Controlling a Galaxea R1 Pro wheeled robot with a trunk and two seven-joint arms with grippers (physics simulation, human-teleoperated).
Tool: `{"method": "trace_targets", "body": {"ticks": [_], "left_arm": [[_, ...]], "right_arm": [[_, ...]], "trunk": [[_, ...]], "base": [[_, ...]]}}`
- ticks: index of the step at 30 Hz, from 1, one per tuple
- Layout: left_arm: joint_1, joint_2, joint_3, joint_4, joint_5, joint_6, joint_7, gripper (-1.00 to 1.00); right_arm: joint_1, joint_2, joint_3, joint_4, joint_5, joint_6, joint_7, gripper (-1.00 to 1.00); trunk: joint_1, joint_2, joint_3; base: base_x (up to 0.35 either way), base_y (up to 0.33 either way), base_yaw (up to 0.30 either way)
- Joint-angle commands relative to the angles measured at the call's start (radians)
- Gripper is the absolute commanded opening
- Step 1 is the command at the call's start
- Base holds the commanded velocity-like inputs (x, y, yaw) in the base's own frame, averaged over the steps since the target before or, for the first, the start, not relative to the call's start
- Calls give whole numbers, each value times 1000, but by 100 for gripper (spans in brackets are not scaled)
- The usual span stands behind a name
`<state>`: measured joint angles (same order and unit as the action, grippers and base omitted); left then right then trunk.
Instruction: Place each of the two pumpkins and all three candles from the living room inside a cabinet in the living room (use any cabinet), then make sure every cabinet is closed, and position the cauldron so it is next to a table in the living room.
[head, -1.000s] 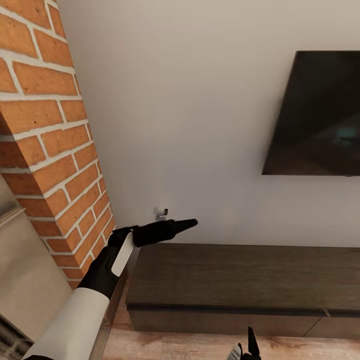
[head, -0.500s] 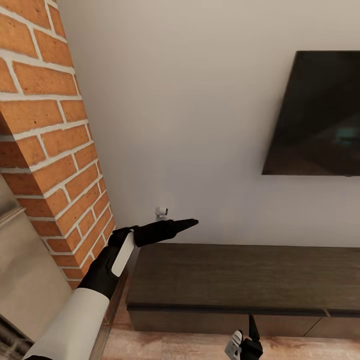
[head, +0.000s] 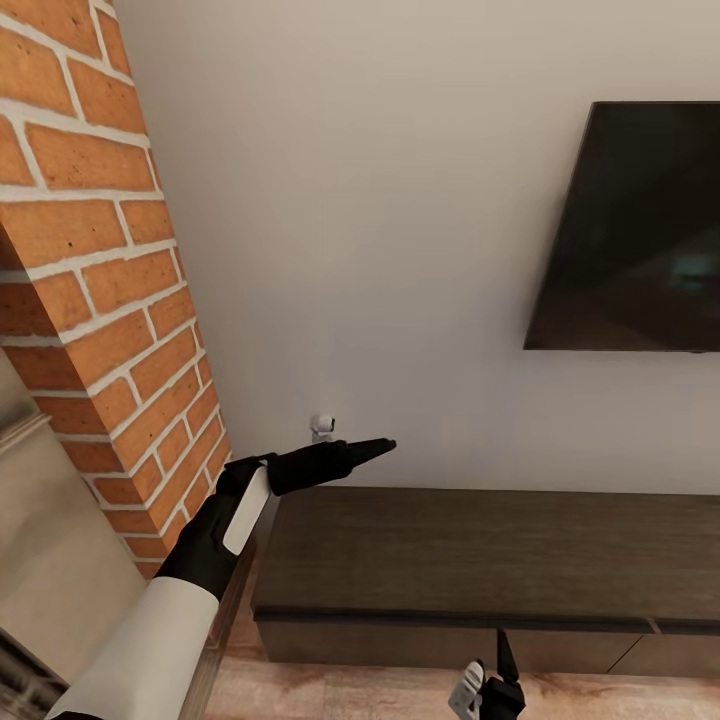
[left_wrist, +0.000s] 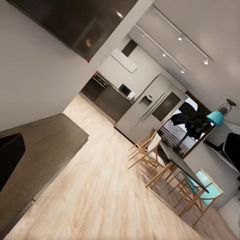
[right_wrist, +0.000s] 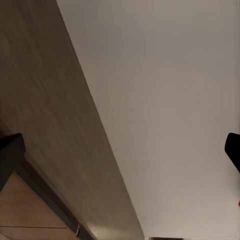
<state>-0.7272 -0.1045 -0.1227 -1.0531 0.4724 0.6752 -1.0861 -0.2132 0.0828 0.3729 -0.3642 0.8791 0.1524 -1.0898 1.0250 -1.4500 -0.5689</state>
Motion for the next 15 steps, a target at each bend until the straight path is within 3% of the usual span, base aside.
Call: {"method": "trace_targets", "body": {"ticks": [1, 15], "left_arm": [[0, 0, 0, 0, 0, 0, 0, 100], [0, 1, 2, 2, -1, -1, 1, 100]], "right_arm": [[0, 0, -1, -1, 0, -1, 0, 100], [0, 6, -2, -6, 0, -1, -5, 100]], "trunk": [[0, 0, 0], [54, -98, -44]], "base": [[0, 0, 0], [0, 0, 0]]}}
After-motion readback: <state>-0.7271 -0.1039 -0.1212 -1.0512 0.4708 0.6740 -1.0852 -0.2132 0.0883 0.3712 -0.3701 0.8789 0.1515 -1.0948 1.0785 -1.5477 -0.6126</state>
